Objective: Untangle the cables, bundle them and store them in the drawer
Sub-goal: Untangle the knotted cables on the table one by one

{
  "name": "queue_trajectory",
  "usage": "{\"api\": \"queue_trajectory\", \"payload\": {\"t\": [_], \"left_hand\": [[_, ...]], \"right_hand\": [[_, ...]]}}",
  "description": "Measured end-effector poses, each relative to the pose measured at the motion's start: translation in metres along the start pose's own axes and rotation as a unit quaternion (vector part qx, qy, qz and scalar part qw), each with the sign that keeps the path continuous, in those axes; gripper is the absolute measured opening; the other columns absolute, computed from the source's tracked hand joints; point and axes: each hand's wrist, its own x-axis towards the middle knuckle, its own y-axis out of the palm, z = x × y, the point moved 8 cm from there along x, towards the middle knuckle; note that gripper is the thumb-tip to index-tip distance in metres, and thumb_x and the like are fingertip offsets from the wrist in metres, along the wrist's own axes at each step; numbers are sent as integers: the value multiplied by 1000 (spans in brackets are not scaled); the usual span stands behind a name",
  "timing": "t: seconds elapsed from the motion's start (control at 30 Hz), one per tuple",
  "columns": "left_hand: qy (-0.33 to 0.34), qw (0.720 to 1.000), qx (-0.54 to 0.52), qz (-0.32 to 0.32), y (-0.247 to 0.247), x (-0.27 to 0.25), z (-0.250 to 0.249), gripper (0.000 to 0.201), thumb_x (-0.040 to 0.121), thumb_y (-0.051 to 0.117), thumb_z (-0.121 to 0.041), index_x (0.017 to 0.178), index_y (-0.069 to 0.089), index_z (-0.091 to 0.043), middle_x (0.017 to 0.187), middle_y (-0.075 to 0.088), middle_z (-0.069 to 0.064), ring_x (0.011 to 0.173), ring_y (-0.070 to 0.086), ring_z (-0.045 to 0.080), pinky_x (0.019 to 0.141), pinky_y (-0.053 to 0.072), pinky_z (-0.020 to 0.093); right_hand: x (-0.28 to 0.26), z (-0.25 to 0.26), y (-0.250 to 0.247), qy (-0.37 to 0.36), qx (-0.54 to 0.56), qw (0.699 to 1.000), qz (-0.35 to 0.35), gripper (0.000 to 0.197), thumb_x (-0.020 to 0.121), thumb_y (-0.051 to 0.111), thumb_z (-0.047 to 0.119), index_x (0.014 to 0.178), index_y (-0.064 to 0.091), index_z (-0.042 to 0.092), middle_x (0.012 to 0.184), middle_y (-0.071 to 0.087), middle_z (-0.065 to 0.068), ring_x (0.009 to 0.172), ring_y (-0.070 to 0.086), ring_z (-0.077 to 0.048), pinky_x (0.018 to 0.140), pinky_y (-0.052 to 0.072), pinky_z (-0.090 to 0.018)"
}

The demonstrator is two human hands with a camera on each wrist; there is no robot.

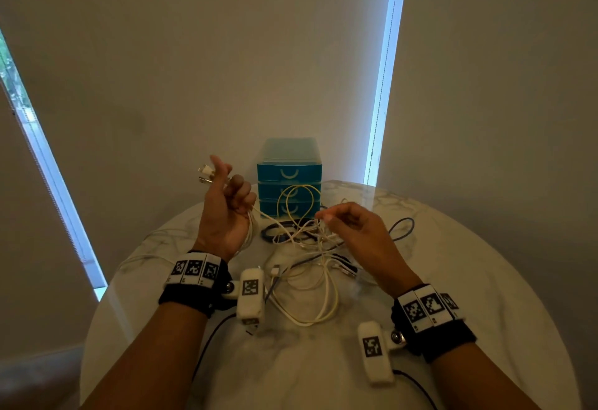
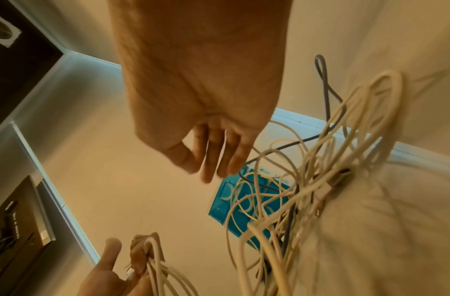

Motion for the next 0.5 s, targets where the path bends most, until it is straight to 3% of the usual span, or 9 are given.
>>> {"api": "queue_trajectory", "payload": {"t": [0.07, 0.13, 0.27, 0.43, 0.5], "left_hand": [[9, 999, 41, -7, 1, -3, -3, 30, 100, 62, -51, 86, 50, -27, 61, 27, -10, 48, 21, 5, 41, 22, 19], [18, 998, 62, -23, -1, -4, -7, 32, 105, 60, -47, 80, 48, -29, 58, 25, -10, 48, 15, 7, 40, 19, 19], [32, 996, 72, -52, -7, -6, -17, 41, 105, 62, -45, 70, 44, -32, 51, 23, -10, 40, 17, 5, 37, 17, 20], [54, 992, 77, -86, -14, -6, -29, 43, 99, 70, -48, 63, 55, -30, 52, 22, -9, 43, 16, 7, 41, 14, 24], [57, 991, 78, -88, -15, -6, -29, 40, 97, 72, -49, 66, 56, -30, 52, 22, -9, 43, 16, 7, 42, 14, 24]], "right_hand": [[4, 0, -16, -16, -60, 997, -38, 23, 96, 73, 7, 110, 77, 25, 117, 78, 14, 118, 67, -1, 108, 52, -30], [5, -4, -24, -11, -136, 991, -4, 33, 89, 76, 6, 107, 78, 34, 118, 75, 21, 117, 63, 8, 102, 45, -17], [7, -27, -35, 38, -250, 966, 51, 31, 87, 80, 9, 100, 80, 37, 115, 77, 17, 115, 67, -4, 106, 50, -30], [4, -34, -42, 63, -264, 956, 111, 12, 89, 85, 24, 99, 84, 31, 96, 82, 15, 97, 73, 2, 103, 56, -30], [-1, -28, -40, 49, -239, 961, 133, 15, 89, 86, 27, 104, 84, 32, 96, 82, 14, 98, 74, 0, 101, 55, -30]]}}
